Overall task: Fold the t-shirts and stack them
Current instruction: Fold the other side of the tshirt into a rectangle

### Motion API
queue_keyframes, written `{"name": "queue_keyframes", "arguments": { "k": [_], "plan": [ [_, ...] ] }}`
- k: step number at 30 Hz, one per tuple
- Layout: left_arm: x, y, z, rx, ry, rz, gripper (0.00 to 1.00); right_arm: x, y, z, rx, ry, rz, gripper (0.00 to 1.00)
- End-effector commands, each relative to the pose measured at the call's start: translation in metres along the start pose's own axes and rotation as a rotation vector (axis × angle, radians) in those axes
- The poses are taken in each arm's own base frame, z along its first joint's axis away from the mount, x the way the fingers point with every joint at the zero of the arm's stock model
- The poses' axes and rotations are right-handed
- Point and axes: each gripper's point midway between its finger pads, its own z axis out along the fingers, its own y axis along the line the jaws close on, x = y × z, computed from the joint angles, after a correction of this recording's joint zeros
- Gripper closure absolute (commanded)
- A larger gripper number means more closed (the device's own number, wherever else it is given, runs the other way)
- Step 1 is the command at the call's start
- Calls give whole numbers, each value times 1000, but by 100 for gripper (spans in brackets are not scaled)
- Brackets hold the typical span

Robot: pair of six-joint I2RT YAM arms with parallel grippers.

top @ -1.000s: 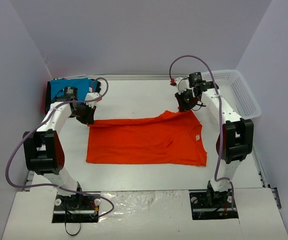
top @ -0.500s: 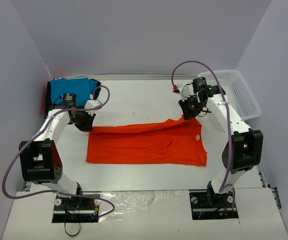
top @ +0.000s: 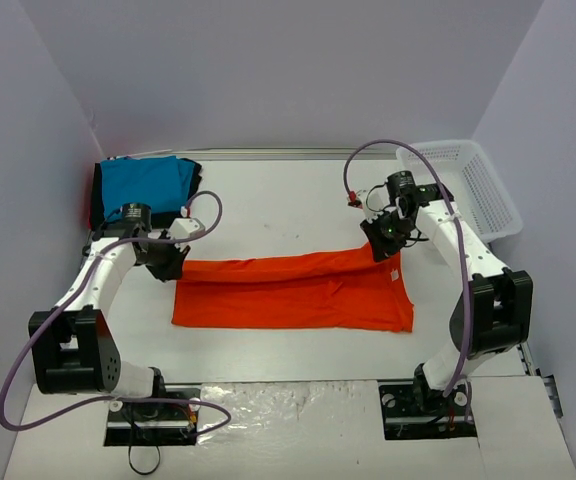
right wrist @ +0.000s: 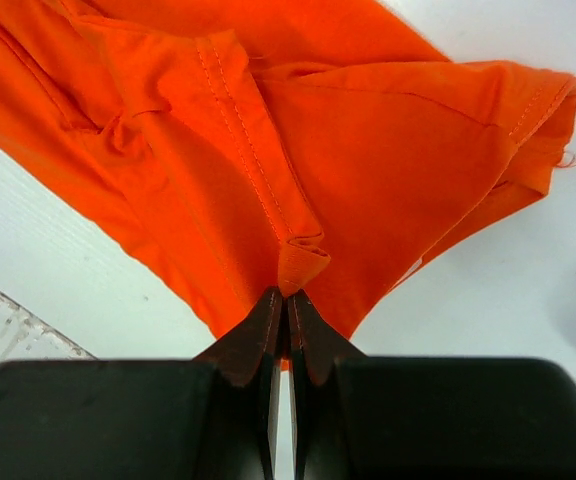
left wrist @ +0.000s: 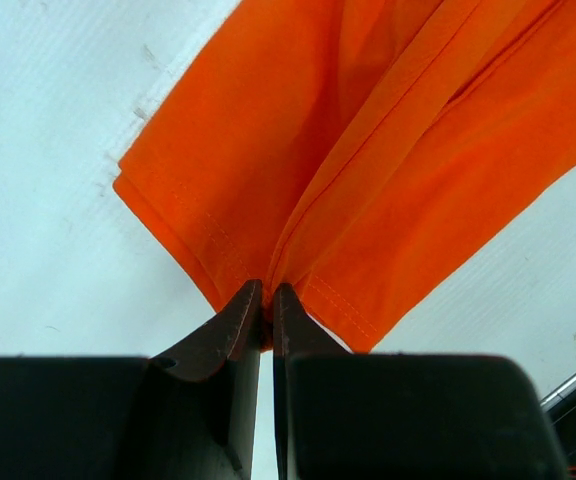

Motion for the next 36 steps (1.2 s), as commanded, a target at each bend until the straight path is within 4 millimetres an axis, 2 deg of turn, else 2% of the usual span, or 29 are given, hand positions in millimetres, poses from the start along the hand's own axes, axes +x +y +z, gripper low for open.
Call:
{"name": "queue_keyframes", "arguments": {
  "k": [1, 12, 14, 15, 16, 17, 19, 20, 24, 26, 31, 36],
  "plan": [
    [9, -9, -7, 10, 14, 25, 98, 18, 12, -12, -15, 36, -4, 100],
    [32, -28, 5, 79, 48, 39, 91, 43, 24, -6, -48, 116, -7, 100],
    [36, -28, 8, 85, 58, 40, 85, 50, 30, 1, -79, 144, -16, 100],
    [38, -27, 9, 80, 63, 46, 78, 52, 31, 4, -90, 159, -11, 93],
    [40, -27, 11, 83, 72, 44, 60, 54, 35, 8, -110, 169, -10, 85],
    [41, -26, 13, 82, 79, 44, 55, 55, 38, 10, -121, 180, -16, 74],
    [47, -27, 16, 94, 100, 38, 53, 58, 41, 16, -143, 201, -16, 67],
    [48, -26, 17, 93, 104, 36, 52, 59, 43, 17, -150, 208, -22, 59],
    [51, -23, 18, 74, 114, 30, 52, 62, 42, 24, -165, 242, -30, 58],
    [50, -20, 17, 58, 107, 32, 52, 57, 37, 23, -150, 232, -36, 58],
    [35, -11, 8, -10, 58, 28, 52, 17, 5, 18, -45, 116, -11, 60],
    [19, -1, 2, -73, 9, 1, 52, -13, -25, 32, 27, 92, 16, 59]
  ]
}}
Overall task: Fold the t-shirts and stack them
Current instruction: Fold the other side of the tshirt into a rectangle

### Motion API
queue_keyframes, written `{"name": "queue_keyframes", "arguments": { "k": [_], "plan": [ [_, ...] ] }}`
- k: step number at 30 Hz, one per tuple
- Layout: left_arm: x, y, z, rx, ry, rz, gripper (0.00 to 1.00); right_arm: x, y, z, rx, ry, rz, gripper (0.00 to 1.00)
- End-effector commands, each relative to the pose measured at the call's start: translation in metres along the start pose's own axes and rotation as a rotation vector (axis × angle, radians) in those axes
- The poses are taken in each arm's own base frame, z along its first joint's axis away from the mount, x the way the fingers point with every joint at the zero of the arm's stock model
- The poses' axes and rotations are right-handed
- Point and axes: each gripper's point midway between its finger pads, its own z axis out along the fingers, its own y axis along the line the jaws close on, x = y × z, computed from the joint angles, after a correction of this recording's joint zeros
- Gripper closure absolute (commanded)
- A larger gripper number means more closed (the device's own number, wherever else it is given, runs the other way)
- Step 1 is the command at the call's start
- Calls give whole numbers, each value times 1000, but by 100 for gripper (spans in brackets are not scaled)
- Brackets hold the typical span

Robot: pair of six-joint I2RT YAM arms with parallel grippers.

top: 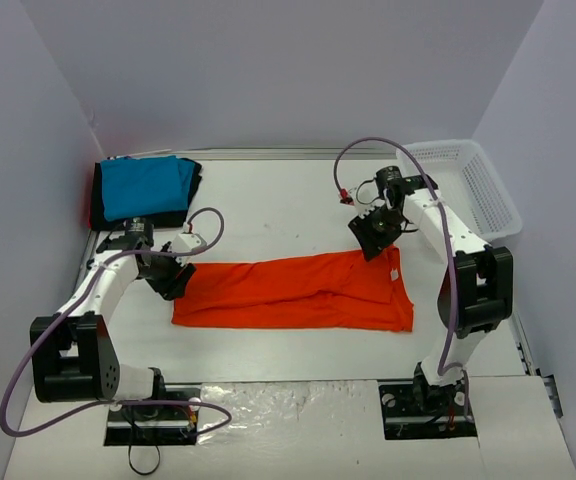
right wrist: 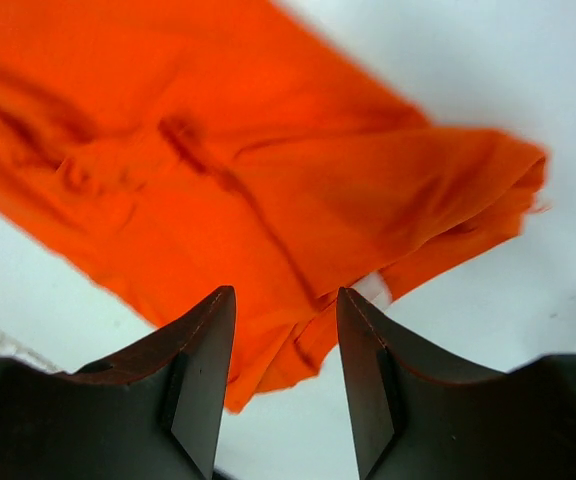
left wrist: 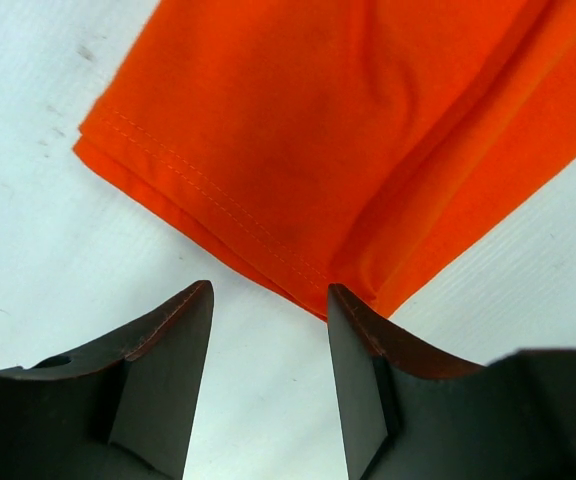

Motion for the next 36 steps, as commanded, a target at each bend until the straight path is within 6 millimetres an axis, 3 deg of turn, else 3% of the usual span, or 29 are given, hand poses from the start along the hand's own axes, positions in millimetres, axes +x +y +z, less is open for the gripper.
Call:
{"name": "queue_keyframes", "arguments": {
  "k": [1, 10, 13, 26, 36],
  "plan": [
    [-21, 15, -16, -85, -68, -12, 52, -19, -25, 5, 65, -11, 46, 59],
    [-32, 35, -11, -137, -95, -40, 55, -17, -67, 42, 133, 73, 108, 58],
    [-41, 44, -8, -143, -106, -58, 62, -14, -69, 49, 130, 80, 108, 58],
    [-52, 82, 22, -153, -70, -130, 60, 6, -68, 59, 116, 115, 109, 59],
    [-38, 80, 49, -67, 5, -159, 62, 14, -73, 61, 118, 126, 120, 60]
  ]
}}
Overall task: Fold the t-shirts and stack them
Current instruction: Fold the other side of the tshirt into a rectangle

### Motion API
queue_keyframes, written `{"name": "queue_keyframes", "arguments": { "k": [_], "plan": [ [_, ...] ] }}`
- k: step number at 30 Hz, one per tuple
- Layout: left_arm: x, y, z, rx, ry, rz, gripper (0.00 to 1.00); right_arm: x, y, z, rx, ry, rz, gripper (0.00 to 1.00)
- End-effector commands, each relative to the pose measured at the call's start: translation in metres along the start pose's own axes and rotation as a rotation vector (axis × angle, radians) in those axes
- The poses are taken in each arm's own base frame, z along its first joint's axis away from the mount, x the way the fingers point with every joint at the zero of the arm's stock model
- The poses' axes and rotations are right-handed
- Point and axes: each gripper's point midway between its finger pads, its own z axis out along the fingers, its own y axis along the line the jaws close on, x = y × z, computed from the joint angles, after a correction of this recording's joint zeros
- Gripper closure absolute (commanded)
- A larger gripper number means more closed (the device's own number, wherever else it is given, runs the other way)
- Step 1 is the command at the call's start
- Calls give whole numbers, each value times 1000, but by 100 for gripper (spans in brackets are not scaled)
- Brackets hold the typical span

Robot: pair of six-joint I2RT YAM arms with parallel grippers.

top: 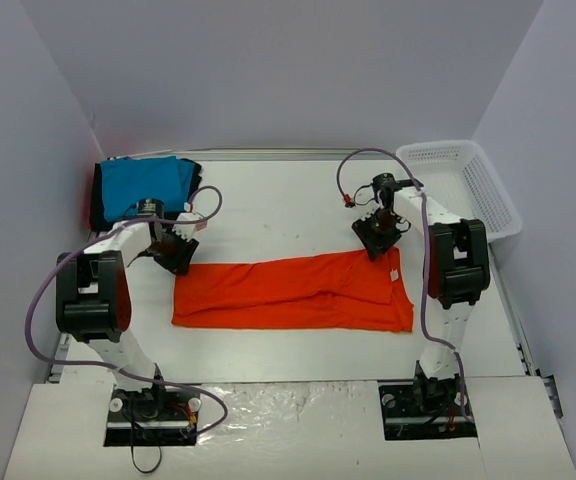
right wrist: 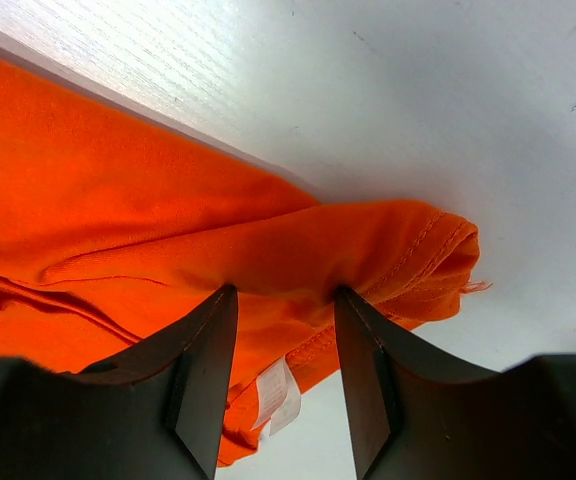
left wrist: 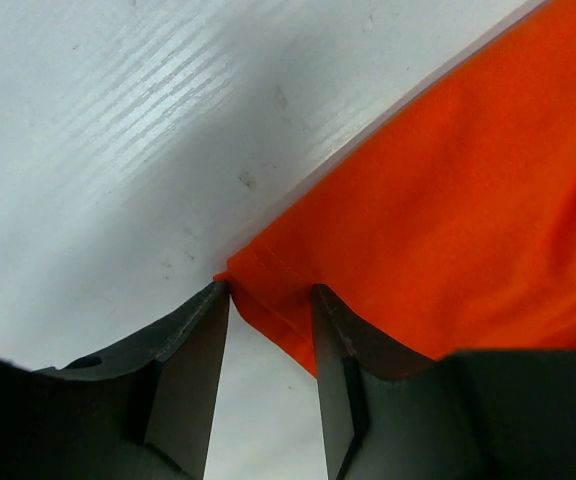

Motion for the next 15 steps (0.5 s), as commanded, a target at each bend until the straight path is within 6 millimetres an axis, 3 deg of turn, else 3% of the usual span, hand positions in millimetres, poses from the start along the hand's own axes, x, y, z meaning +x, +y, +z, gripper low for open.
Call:
{"name": "queue_keyframes", "arguments": {
  "k": [1, 7, 15],
  "plan": [
    [-10, 5, -5, 2, -12, -2, 63, 10, -1, -6, 8, 29, 1, 60],
    [-12, 3, -5, 23, -16, -7, 96, 12, -4, -4, 16, 39, 10, 60],
    [-16, 0, -5, 36, -31, -10, 98, 8, -11, -1, 33, 33, 38, 60]
  ]
}}
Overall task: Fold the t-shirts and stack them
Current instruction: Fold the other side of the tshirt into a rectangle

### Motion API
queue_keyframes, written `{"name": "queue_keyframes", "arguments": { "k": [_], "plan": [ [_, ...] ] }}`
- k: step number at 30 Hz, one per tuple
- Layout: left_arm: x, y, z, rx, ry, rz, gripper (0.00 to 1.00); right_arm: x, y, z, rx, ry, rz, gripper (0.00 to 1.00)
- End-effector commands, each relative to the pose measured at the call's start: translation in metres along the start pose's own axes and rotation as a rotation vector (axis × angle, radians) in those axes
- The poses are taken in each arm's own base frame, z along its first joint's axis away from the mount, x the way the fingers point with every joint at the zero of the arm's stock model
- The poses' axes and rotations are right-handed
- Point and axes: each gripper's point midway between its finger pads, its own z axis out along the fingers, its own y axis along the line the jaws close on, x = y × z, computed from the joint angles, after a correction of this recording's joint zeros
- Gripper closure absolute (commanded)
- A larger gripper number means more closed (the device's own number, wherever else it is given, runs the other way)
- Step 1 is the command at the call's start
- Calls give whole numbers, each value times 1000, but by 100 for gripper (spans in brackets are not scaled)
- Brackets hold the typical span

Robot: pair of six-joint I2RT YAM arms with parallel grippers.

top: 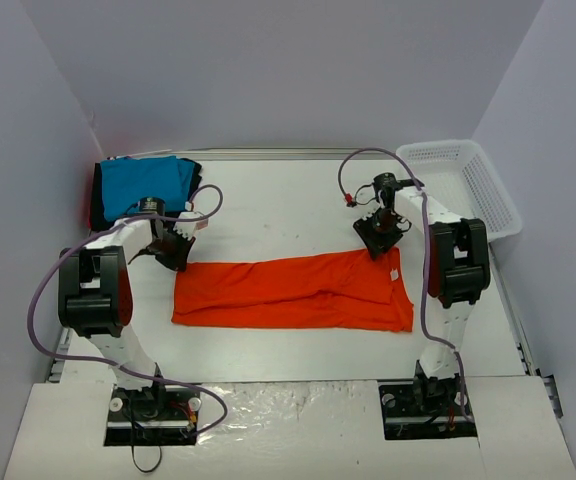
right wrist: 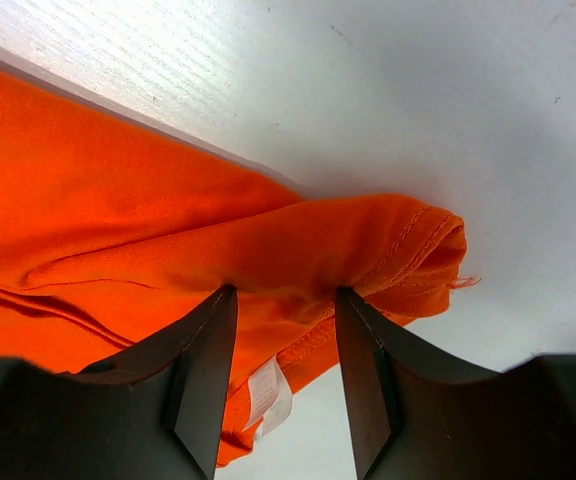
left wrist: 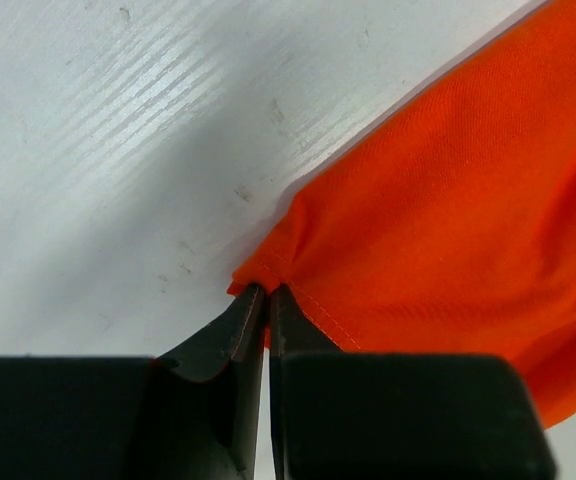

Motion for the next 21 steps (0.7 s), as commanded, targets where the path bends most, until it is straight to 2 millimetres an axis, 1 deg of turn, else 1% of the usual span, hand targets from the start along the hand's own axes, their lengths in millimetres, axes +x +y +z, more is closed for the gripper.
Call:
{"name": "queue_keyframes", "arguments": {
  "k": [1, 7, 11, 14, 15, 19, 21],
  "plan": [
    [-14, 0, -11, 9, -41, 5, 98, 5, -4, 0, 9, 27, 26, 60],
    [-10, -5, -7, 33, -35, -5, 98, -2, -13, 3, 29, 28, 37, 60],
    [-9, -5, -7, 30, -36, -4, 98, -10, -20, -2, 46, 7, 45, 58],
    [-9, -6, -7, 35, -40, -6, 98, -11, -24, -3, 58, 4, 55, 57],
    [-10, -7, -7, 38, -41, -4, 98, -12, -25, -2, 54, -1, 63, 55],
    [-11, -8, -7, 41, -46, -8, 98, -17, -24, -4, 32, -23, 74, 55],
    [-10, -8, -7, 44, -45, -8, 98, -17, -22, -1, 20, -20, 76, 55]
  ]
}}
